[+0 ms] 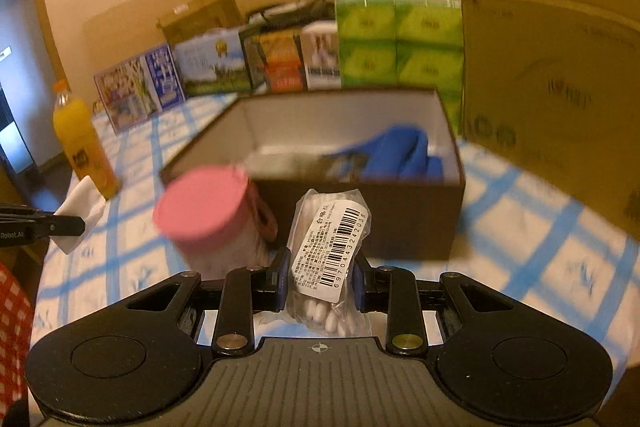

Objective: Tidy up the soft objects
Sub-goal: 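Carry the swab bag and white cloth into the brown box and open both tools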

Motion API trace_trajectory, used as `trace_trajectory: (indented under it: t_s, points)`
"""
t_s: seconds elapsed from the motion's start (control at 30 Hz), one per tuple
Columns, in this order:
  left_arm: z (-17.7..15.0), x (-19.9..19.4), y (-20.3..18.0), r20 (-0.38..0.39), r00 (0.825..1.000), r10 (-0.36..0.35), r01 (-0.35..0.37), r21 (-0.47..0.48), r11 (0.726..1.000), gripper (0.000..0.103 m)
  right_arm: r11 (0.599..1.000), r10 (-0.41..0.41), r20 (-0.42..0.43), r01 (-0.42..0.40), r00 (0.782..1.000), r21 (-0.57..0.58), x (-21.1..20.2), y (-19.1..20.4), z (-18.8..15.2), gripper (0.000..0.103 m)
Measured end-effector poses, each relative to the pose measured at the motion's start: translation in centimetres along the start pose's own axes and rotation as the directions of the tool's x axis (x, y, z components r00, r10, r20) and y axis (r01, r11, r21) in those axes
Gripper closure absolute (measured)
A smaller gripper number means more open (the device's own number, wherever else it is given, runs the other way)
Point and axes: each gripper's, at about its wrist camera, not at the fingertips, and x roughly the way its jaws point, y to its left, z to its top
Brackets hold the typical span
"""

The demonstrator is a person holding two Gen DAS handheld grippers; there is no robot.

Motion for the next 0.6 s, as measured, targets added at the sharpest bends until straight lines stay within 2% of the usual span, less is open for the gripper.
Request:
trace_trajectory:
  t_s: [0.13, 0.3, 0.6]
  points:
    - [3.5, 1.2, -0.6, 0.035, 0.999, -0.019, 0.017, 0.041, 0.999, 0.099, 1.000, 0.016, 0.050, -0.015, 0.999, -0.013, 0.9, -0.4, 3.3, 0.072]
    - [7.5, 4.0, -1.6, 0.050, 0.998, -0.033, 0.029, 0.083, 0.996, 0.099, 0.998, 0.045, 0.073, -0.042, 0.996, -0.042, 2.6, -0.5, 6.7, 0.072]
    - [12.7, 10.0, -2.8, -0.001, 0.998, -0.063, 0.063, 0.090, 0.994, 0.099, 0.996, 0.067, 0.058, -0.063, 0.996, -0.065, 7.4, -1.0, 10.7, 0.072]
